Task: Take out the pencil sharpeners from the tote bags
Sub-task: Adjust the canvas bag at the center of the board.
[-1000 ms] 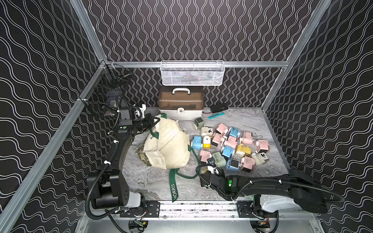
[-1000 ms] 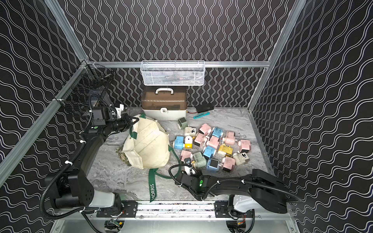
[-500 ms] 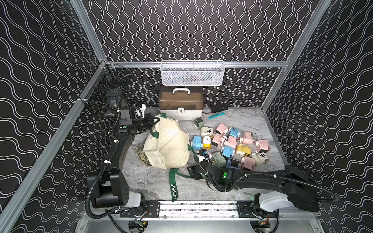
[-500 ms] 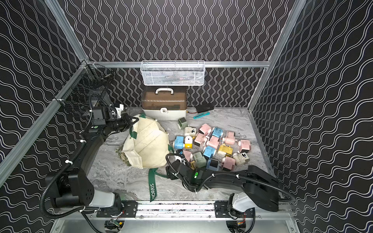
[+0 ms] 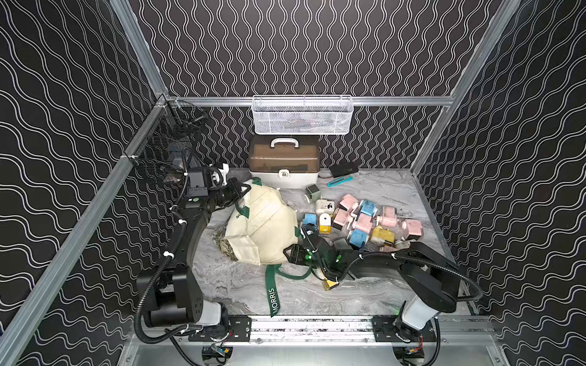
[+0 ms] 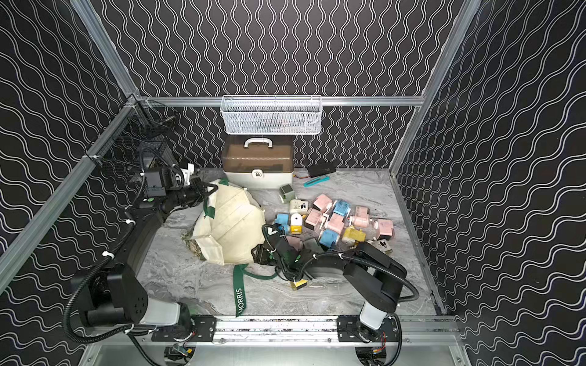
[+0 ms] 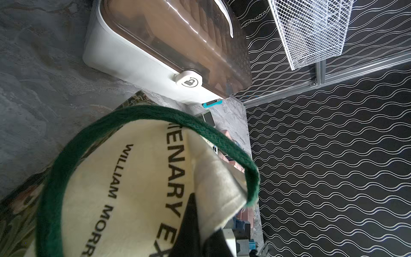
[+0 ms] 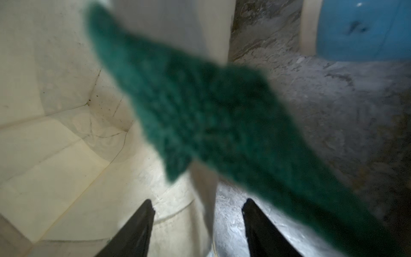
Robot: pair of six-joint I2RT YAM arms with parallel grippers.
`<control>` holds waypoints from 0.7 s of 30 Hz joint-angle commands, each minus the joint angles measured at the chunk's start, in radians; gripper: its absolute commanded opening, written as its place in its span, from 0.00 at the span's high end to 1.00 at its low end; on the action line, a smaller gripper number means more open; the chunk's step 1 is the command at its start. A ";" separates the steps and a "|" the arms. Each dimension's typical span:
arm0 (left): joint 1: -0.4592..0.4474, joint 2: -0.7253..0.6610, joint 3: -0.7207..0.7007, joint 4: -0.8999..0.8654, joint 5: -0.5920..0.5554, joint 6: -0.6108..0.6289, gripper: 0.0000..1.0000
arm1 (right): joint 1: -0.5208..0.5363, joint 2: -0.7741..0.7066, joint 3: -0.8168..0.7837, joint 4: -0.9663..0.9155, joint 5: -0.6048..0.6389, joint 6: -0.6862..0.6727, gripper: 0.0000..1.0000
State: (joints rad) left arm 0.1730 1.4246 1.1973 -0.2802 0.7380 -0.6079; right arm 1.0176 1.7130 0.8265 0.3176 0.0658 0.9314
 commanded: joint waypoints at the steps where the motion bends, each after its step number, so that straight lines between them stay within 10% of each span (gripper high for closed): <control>1: 0.003 -0.005 0.004 0.009 0.008 -0.007 1.00 | -0.003 0.025 0.044 0.028 -0.052 0.018 0.48; 7: 0.004 -0.007 0.008 0.001 0.010 -0.004 0.91 | -0.027 -0.041 0.130 -0.089 -0.069 -0.033 1.00; 14: 0.005 -0.042 0.037 -0.068 -0.070 0.057 0.01 | -0.114 -0.133 0.287 -0.283 -0.126 -0.084 1.00; 21: 0.009 -0.132 0.043 -0.117 -0.233 0.115 0.01 | -0.197 -0.032 0.414 -0.364 -0.250 -0.100 1.00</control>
State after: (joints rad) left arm 0.1787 1.3121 1.2369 -0.3752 0.5858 -0.5415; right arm 0.8295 1.6402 1.2198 0.0051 -0.1108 0.8471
